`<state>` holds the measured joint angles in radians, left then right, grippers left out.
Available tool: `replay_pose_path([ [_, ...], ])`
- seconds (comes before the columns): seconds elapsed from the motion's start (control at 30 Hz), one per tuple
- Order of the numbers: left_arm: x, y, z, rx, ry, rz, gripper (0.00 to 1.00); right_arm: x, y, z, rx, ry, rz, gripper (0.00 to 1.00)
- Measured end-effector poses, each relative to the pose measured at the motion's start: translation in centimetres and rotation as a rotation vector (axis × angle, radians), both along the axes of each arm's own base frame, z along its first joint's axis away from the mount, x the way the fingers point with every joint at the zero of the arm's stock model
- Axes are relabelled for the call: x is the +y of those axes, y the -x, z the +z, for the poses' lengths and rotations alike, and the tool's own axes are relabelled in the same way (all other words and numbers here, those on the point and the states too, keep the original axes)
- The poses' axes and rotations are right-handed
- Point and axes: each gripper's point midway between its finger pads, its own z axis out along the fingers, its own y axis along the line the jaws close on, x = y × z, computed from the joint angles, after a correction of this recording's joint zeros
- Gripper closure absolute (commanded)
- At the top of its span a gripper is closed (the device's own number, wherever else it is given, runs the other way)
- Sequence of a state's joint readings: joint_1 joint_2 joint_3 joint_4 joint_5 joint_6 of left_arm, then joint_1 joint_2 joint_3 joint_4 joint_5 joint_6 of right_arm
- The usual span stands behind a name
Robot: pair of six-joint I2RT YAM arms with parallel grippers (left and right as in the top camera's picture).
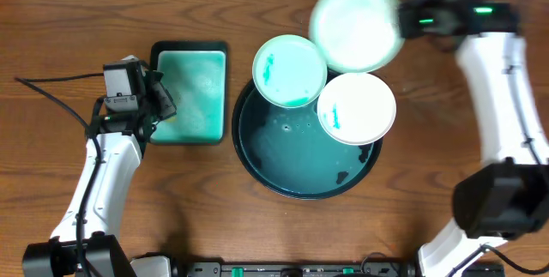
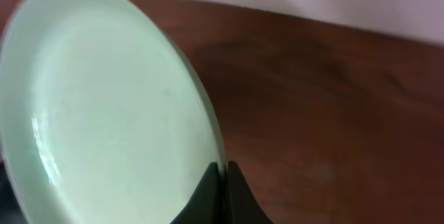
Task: Clean dirty plates on tray and stack at the side
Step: 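Carry the mint plate right and set it on the table, then move the right gripper back to the tray and grip the remaining mint plate's rim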
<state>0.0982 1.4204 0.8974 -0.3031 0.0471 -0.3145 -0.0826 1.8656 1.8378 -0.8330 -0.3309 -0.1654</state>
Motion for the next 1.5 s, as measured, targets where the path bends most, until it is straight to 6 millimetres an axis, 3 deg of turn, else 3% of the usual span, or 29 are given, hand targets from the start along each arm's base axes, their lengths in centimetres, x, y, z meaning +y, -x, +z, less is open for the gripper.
replay_pose_path([
  [0.13,0.0,0.0,0.0,0.0,0.0,0.0,0.93,-7.9,0.2,-0.3,0.019,-0.153,-0.171,0.99],
  [0.2,0.0,0.0,0.0,0.0,0.0,0.0,0.93,-10.7,0.4,-1.4,0.045,-0.197,-0.244,0.99],
  [0.33,0.0,0.0,0.0,0.0,0.0,0.0,0.93,-16.1,0.8,-6.5,0.161,-0.276,-0.43,0.99],
  [0.4,0.0,0.0,0.0,0.0,0.0,0.0,0.93,-18.3,1.2,-10.3,0.246,-0.321,-0.523,0.99],
  [0.57,0.0,0.0,0.0,0.0,0.0,0.0,0.93,-20.6,2.7,-15.6,0.374,-0.379,-0.636,0.99],
  [0.7,0.0,0.0,0.0,0.0,0.0,0.0,0.93,-22.4,3.9,-17.6,0.421,-0.368,-0.708,0.99],
  [0.8,0.0,0.0,0.0,0.0,0.0,0.0,0.93,-23.3,4.7,-17.9,0.44,-0.347,-0.743,0.99],
  [1.0,0.0,0.0,0.0,0.0,0.0,0.0,0.93,-22.9,5.3,-18.2,0.469,-0.314,-0.719,0.93],
  [1.1,0.0,0.0,0.0,0.0,0.0,0.0,0.93,-22.5,5.5,-18.3,0.482,-0.304,-0.701,0.79],
  [1.17,0.0,0.0,0.0,0.0,0.0,0.0,0.93,-22.0,5.7,-18.4,0.497,-0.298,-0.685,0.53],
  [1.2,0.0,0.0,0.0,0.0,0.0,0.0,0.93,-21.6,5.8,-18.5,0.506,-0.294,-0.672,0.47],
  [1.4,0.0,-0.1,0.0,-0.003,-0.001,0.0,0.93,-20.3,6.5,-17.9,0.541,-0.283,-0.627,0.41],
  [1.5,0.0,-0.3,0.3,-0.018,0.0,0.002,0.93,-19.1,5.7,-15.1,0.473,-0.274,-0.573,0.33],
])
